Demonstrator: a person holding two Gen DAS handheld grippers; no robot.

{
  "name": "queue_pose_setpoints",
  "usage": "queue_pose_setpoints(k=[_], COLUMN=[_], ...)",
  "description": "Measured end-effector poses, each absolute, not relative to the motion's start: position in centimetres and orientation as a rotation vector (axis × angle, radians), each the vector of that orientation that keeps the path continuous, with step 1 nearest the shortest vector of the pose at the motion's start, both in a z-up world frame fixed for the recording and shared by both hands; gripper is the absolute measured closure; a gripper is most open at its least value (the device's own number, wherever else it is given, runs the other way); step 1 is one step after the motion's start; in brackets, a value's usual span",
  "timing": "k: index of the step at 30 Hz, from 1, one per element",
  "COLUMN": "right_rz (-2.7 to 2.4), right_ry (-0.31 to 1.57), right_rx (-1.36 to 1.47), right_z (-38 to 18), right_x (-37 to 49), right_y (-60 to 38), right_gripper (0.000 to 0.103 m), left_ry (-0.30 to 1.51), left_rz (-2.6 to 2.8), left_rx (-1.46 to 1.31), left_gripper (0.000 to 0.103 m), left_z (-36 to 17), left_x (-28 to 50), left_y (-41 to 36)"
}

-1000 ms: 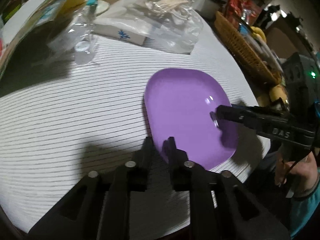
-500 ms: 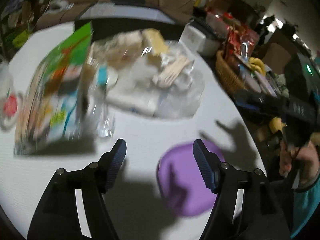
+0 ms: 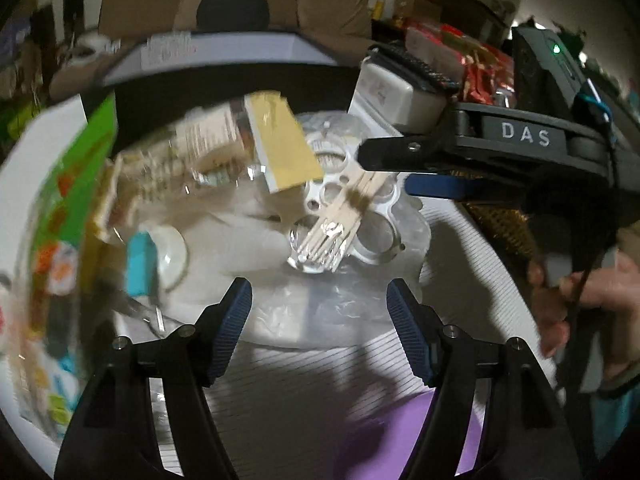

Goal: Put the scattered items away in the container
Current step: 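Move both tools over the wooden sticks on the white cutter tray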

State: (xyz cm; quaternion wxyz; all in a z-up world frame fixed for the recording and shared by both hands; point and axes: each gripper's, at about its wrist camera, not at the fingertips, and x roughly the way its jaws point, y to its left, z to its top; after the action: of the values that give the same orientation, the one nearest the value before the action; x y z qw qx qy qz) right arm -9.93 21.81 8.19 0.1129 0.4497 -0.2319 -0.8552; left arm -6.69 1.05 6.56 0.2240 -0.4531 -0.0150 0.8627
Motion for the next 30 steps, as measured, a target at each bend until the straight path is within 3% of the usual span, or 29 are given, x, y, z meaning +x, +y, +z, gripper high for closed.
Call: queue_pose_setpoints(k=[5,6,9,13,18,30], right_rz=[-2.499,-2.507,-2.541,-2.543,-2.556,-2.451], right_ry=[-0.724,-0.715,-0.655,-0.607,-0.458,-0.475], right_rx=[1.341,1.336,1.33,1.308,1.304,1.398], right_z=[6.7,6.8,7.2,8.0,9.2,8.2], right_x=[-10.9,-10.9,-10.7,-10.0,-7.9,-5.1], right_y=[21.9,22.0,22.0,22.2,21.8,24.2], right_gripper=[0.027,0.03,0.056,0.064,0.069,0.072], left_ry=[-0.122,-0.133,-0.146,-0.163,-0.137,-0.019], left_rz=[2.354,2.353,2.357,2.347,2.31,2.312], left_rx=[-1.303,-1.31,-1.32,-1.337,-1.327,-1.337], left_gripper=[0.036,0.036,0.036,0.036,0.036,0.036], left_z=[5.7,5.6,5.5,5.2,5.2,4.6], left_x=[-7.5,-7.6,-7.9,-8.3,-8.1,-7.8], left_y=[0.1,-0.1,-0.4,-0.1,1.6,3.9])
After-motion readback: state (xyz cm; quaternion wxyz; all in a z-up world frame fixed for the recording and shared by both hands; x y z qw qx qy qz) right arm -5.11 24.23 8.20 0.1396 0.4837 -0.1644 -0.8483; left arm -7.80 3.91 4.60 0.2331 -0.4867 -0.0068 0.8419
